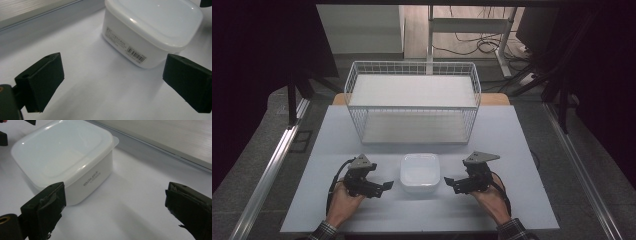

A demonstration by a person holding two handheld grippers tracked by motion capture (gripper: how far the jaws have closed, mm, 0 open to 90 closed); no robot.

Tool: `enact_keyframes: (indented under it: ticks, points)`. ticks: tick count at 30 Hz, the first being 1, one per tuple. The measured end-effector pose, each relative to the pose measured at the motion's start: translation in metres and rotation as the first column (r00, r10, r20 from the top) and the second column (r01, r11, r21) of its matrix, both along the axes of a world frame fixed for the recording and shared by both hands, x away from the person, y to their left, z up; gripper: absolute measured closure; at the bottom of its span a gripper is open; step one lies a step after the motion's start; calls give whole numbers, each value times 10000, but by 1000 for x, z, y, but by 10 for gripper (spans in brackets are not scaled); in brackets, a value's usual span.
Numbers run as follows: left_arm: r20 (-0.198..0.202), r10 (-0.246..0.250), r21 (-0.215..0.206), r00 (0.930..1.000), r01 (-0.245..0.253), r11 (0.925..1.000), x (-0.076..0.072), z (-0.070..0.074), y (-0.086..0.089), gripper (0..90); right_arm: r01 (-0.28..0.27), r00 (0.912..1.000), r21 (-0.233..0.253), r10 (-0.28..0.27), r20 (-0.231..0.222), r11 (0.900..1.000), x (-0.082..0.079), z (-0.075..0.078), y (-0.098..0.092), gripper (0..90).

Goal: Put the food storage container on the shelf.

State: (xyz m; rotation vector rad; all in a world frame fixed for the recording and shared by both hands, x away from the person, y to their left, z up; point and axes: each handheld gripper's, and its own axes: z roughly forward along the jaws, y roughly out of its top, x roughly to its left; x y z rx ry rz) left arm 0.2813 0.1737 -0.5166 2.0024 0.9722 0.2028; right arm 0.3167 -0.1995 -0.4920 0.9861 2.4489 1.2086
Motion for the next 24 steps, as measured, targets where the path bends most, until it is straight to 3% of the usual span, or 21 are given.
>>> enact_keyframes:
  ticks: [4, 8, 13, 17, 24]
  points:
    - [75, -86, 134, 9999, 85, 9999, 3, 7, -5, 32, -78, 10000, 157, 78, 16, 9998, 1, 5, 6, 30]
    - [-39, -200, -375, 9998, 199, 9991, 8, 12, -8, 39, -167, 9994, 11, 166, 312, 9999, 1, 10, 15, 11]
    - [-65, -316, -290, 9995, 314, 9991, 12, 15, -18, 61, -212, 9994, 137, 208, 287, 9997, 3, 13, 25, 12]
    - [-52, -458, -272, 9989, 456, 9986, 16, 17, -27, 84, -456, 9973, 123, 448, 584, 9989, 2, 19, 37, 62]
    - [112, -784, 3, 9969, 784, 9969, 28, 24, -40, 144, -461, 9988, 349, 454, 179, 9983, 13, 22, 44, 97]
